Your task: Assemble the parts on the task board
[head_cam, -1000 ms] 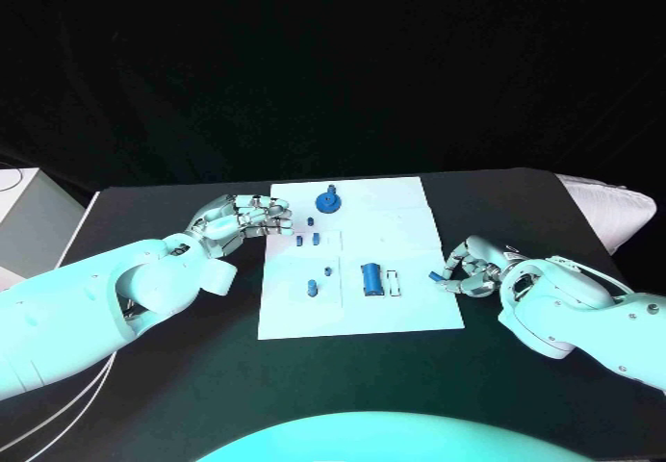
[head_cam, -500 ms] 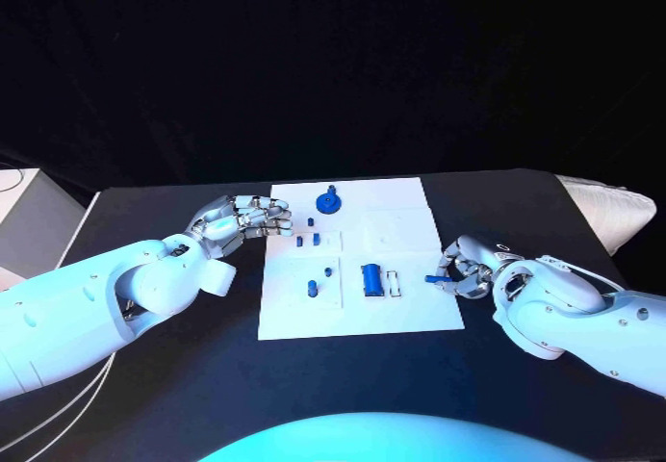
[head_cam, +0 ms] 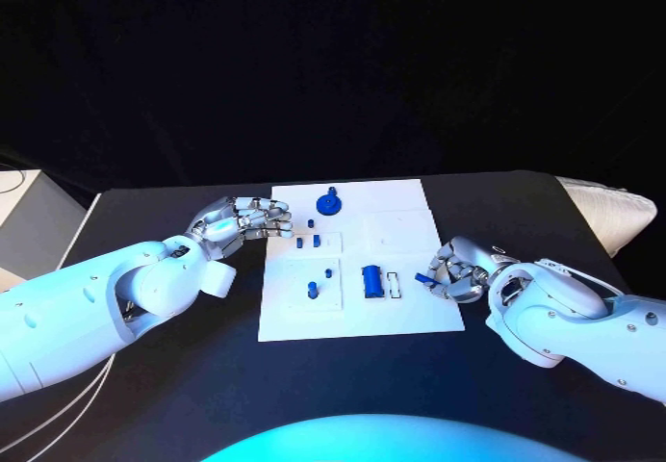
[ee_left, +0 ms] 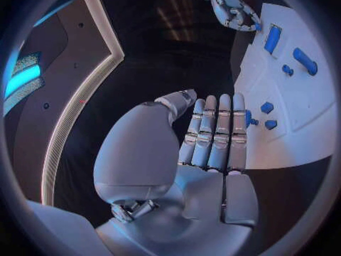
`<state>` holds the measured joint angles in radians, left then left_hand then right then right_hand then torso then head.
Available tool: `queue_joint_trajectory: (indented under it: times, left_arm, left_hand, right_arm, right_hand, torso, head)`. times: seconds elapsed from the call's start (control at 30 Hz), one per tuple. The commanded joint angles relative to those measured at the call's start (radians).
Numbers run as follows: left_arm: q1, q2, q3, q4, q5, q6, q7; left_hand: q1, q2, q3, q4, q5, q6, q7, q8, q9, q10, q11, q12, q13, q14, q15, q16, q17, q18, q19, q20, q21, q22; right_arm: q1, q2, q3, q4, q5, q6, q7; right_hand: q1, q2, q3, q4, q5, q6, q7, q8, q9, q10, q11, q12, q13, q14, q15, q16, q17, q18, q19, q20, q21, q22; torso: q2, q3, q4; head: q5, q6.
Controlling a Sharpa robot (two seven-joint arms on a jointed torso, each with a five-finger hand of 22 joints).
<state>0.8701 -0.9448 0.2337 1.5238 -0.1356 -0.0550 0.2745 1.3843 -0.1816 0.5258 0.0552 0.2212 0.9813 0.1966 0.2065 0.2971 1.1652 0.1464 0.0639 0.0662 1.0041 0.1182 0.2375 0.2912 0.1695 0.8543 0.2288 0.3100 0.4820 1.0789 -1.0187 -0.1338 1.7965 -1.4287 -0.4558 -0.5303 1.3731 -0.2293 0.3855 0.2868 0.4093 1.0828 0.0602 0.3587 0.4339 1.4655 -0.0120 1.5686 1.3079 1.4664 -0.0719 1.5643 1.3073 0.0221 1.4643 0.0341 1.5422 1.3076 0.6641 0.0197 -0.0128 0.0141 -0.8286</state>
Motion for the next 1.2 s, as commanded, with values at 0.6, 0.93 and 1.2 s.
queue_joint_trajectory:
  times: [0.6,0.93,1.2]
  left_arm:
    - [0.000,0.002,0.001,0.006,0.005,0.016,0.003]
    - [0.000,0.003,0.001,0.006,0.005,0.018,0.001]
    - [0.000,0.003,0.001,0.006,0.005,0.020,0.000]
  left_hand:
    - [-0.003,0.011,0.001,0.008,0.005,-0.001,0.000,-0.005,-0.002,-0.007,-0.001,0.001,0.001,0.006,-0.002,-0.006,0.003,0.011,0.008,-0.003,-0.005,-0.003]
    - [-0.004,0.011,0.000,0.008,0.005,-0.001,0.000,-0.005,-0.002,-0.007,-0.001,0.001,0.001,0.007,-0.002,-0.007,0.003,0.011,0.008,-0.003,-0.006,-0.004]
    - [-0.004,0.011,0.000,0.008,0.005,-0.001,0.000,-0.005,-0.002,-0.007,-0.001,0.001,0.001,0.007,-0.002,-0.007,0.003,0.011,0.008,-0.003,-0.006,-0.004]
  right_arm:
    - [0.007,0.089,-0.001,-0.020,0.148,-0.025,0.009]
    - [0.004,0.116,-0.002,-0.050,0.153,0.007,-0.018]
    - [0.002,0.128,-0.003,-0.063,0.149,0.019,-0.030]
  right_hand:
    - [-0.115,-0.005,-0.013,0.001,0.017,-0.003,-0.001,0.013,0.009,0.105,-0.003,0.002,0.263,0.104,-0.005,0.007,0.263,-0.018,0.101,-0.005,0.007,0.257]
    - [-0.139,0.001,-0.022,0.002,-0.018,-0.004,-0.001,0.014,0.010,0.105,-0.002,0.002,0.263,0.104,-0.005,0.007,0.263,-0.017,0.100,-0.005,0.005,0.256]
    - [-0.147,0.002,-0.025,0.002,-0.024,-0.004,-0.001,0.014,0.010,0.105,-0.002,0.002,0.263,0.104,-0.004,0.007,0.263,-0.018,0.101,-0.004,0.006,0.256]
  torso:
    - [0.002,0.0005,0.0016]
    - [0.001,-0.0001,0.0003]
    - [0.001,0.0003,0.0003]
  head:
    - [-0.006,-0.004]
    - [-0.005,-0.006]
    - [-0.005,-0.010]
